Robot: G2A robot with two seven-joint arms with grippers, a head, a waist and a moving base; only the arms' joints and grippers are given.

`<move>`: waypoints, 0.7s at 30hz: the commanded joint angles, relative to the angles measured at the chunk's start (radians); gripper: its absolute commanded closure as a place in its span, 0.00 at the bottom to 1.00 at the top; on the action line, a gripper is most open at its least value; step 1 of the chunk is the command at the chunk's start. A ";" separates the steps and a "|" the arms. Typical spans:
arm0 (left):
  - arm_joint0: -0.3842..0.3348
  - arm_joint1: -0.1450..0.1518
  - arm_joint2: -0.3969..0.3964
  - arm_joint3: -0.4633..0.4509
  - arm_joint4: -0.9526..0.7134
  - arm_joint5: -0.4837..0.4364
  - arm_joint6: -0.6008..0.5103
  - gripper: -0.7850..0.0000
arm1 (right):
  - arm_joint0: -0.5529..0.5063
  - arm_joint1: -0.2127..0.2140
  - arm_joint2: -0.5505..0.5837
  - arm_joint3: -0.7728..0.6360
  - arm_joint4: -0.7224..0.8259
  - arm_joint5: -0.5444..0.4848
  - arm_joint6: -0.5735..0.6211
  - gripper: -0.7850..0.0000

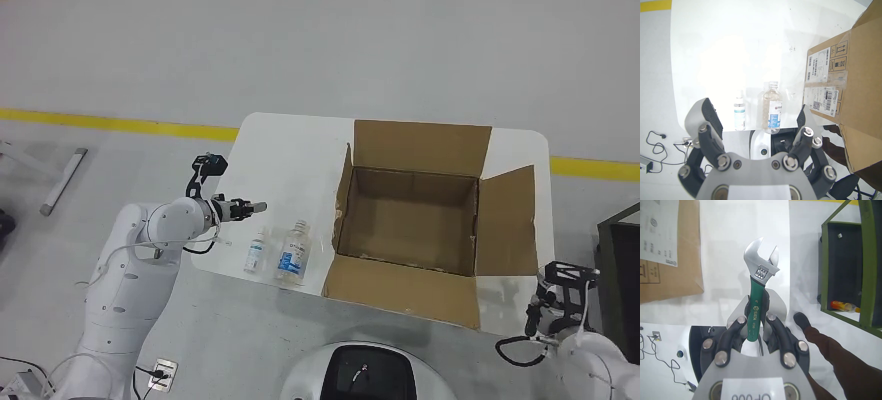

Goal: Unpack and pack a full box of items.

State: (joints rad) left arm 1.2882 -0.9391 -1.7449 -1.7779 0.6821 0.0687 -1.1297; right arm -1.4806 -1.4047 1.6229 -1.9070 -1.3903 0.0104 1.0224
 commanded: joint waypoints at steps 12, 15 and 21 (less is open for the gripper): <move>0.000 0.000 0.000 0.000 0.000 0.000 0.000 0.00 | 0.058 0.004 -0.093 0.143 -0.053 -0.017 0.010 1.00; 0.000 0.000 0.000 0.000 0.000 0.000 0.000 0.00 | 0.063 0.004 -0.107 0.156 -0.062 -0.009 0.013 1.00; 0.000 0.000 0.000 0.000 0.000 0.000 0.000 0.00 | 0.070 0.006 -0.126 0.182 -0.073 -0.001 0.019 1.00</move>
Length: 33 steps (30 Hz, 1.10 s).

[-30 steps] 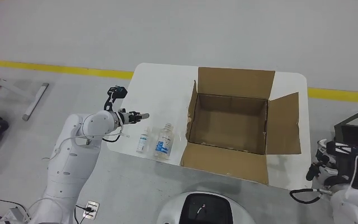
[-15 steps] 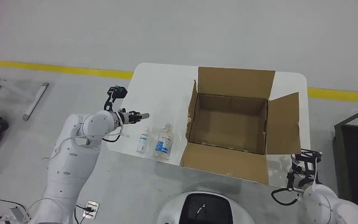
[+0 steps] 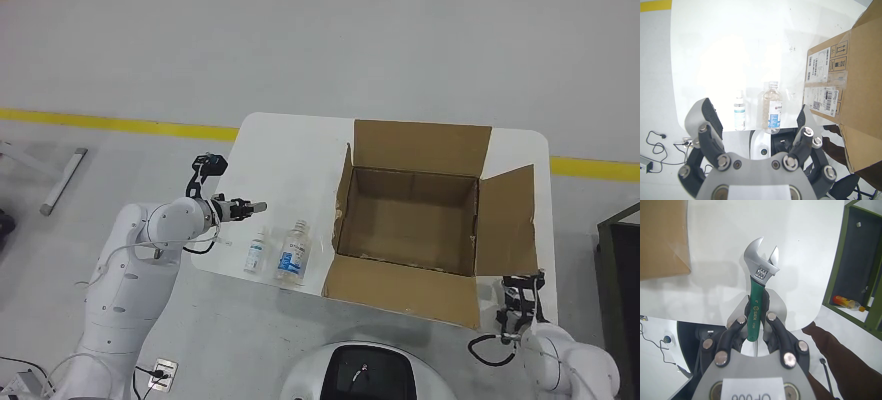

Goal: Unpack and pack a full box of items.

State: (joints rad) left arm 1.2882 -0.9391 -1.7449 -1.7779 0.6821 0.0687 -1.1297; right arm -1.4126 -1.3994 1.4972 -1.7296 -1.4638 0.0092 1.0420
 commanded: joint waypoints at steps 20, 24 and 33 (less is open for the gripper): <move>0.000 0.000 0.000 0.000 0.000 0.000 0.000 0.00 | 0.005 0.010 0.036 -0.029 0.055 0.033 -0.025 0.50; 0.000 0.000 0.000 0.000 0.000 0.000 0.000 0.00 | -0.040 0.013 0.105 -0.147 0.150 0.042 -0.106 0.92; 0.000 0.000 0.000 0.000 0.000 0.000 0.000 0.00 | -0.162 0.013 0.238 -0.275 0.461 -0.079 -0.476 1.00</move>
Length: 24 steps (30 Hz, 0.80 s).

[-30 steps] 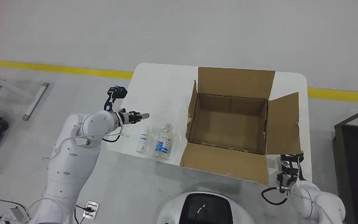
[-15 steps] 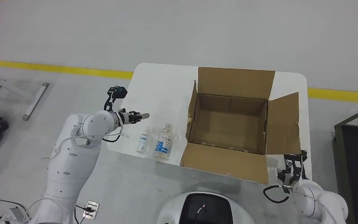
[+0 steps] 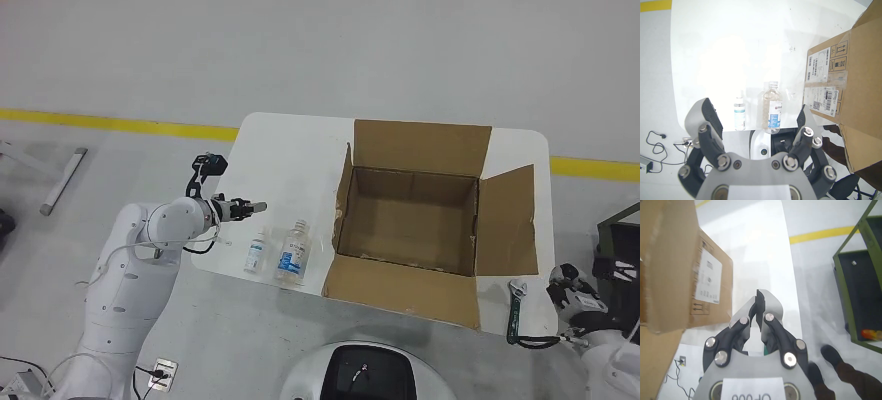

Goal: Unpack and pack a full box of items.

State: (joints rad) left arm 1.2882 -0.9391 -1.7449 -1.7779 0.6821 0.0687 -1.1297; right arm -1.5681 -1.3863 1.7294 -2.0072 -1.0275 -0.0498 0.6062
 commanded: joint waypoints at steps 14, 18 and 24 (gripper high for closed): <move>0.000 0.000 0.000 0.000 0.000 0.000 0.000 0.00 | -0.016 0.002 0.000 0.023 0.014 -0.052 -0.126 1.00; 0.000 0.000 0.000 0.000 0.000 0.000 0.000 0.00 | 0.013 -0.002 -0.034 0.098 0.014 -0.032 -0.256 1.00; 0.000 0.000 0.000 0.000 0.000 0.000 0.000 0.00 | 0.077 -0.001 -0.076 0.196 -0.039 -0.068 -0.427 1.00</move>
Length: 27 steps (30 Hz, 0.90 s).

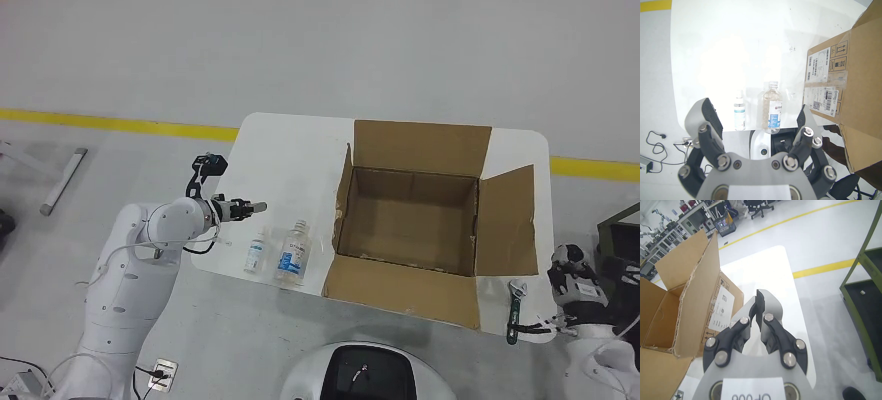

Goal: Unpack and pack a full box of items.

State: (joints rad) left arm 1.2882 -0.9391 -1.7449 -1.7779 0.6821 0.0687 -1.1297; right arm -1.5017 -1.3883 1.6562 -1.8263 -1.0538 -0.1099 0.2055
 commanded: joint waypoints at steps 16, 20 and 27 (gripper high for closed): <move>0.000 0.000 0.000 0.000 0.000 0.000 0.000 0.00 | 0.064 0.013 -0.017 0.062 -0.183 -0.091 -0.252 1.00; 0.000 0.000 0.000 0.000 0.000 0.000 0.000 0.00 | 0.064 0.013 -0.017 0.062 -0.183 -0.091 -0.252 1.00; -0.001 0.001 0.015 -0.022 0.019 -0.027 0.047 0.00 | 0.064 0.013 -0.017 0.062 -0.183 -0.091 -0.252 1.00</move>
State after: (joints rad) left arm 1.2893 -0.9396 -1.7343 -1.7958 0.6788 0.0446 -1.0873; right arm -1.4376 -1.3750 1.6390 -1.7642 -1.2367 -0.2004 -0.0468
